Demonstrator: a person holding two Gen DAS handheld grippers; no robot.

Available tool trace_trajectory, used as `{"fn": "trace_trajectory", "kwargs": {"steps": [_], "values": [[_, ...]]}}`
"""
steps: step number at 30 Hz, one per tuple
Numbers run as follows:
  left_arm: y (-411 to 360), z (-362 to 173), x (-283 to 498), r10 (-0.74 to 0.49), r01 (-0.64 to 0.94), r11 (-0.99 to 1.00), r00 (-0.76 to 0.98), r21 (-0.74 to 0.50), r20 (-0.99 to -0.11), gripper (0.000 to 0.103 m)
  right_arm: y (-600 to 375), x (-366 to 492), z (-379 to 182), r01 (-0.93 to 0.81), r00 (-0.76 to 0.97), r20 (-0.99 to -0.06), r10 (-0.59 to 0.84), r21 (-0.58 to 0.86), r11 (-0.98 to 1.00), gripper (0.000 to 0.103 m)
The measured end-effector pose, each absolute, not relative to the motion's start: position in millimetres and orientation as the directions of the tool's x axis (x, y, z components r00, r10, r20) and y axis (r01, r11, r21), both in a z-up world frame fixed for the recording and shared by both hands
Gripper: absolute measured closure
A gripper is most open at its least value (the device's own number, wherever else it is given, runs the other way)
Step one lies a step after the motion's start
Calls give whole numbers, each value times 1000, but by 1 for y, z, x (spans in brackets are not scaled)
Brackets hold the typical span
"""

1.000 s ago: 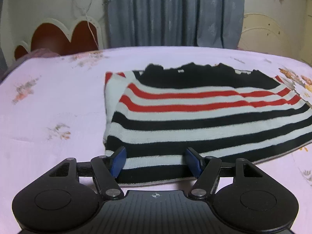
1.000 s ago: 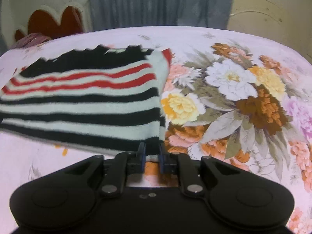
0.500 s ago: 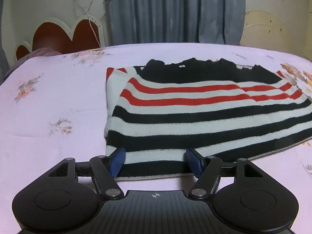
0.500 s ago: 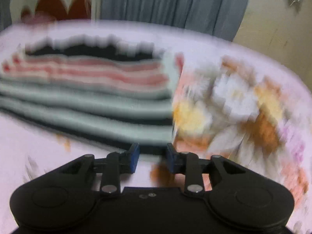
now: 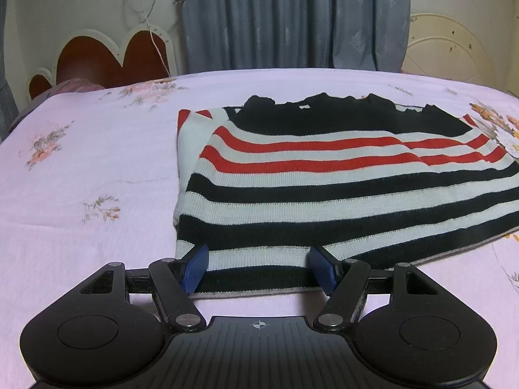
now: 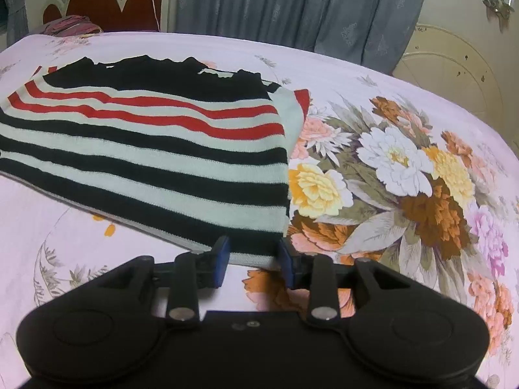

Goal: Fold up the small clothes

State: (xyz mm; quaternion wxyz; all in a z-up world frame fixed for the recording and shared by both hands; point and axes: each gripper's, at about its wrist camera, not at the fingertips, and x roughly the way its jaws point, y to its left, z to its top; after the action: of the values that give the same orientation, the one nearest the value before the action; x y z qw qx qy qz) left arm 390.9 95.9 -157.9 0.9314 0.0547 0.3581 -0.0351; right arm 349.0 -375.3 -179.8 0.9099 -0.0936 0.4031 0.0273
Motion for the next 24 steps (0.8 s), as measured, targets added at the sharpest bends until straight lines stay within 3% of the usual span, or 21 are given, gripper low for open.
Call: {"fn": "trace_trajectory", "kwargs": {"steps": [4,8,11,13,15,17,18,19,24], "values": [[96,-158,391,-25,108,991,740,82,-672,35,-386,348,-181,-96,664,-748,8,-74,993,69],[97,-157,391,-33,119,990,736,81,-676,34,-382,347,-181,-116,659,-752,-8,-112,987,68],[98,-146,383,-21,109,990,739,89,-673,34,-385,343,-179,-94,647,-762,-27,-114,989,62],[100,-137,364,37,60,989,780,133,-624,17,-392,327,-168,-65,687,-726,-34,-108,992,61],[109,-134,343,16,27,998,789,60,-614,17,-398,312,-161,-69,705,-709,1,-68,995,64],[121,-141,333,-49,-11,996,765,-89,-642,26,-401,301,-156,-82,721,-691,42,-24,996,72],[127,-147,332,-89,-40,983,753,-181,-652,50,-400,299,-155,-89,726,-685,62,-3,996,79],[134,-155,333,-121,-82,960,740,-268,-661,65,-398,299,-153,-96,727,-682,83,18,995,87],[158,-178,347,-181,-258,776,783,-575,-596,64,-372,318,-144,-160,728,-659,192,109,981,92]]}}
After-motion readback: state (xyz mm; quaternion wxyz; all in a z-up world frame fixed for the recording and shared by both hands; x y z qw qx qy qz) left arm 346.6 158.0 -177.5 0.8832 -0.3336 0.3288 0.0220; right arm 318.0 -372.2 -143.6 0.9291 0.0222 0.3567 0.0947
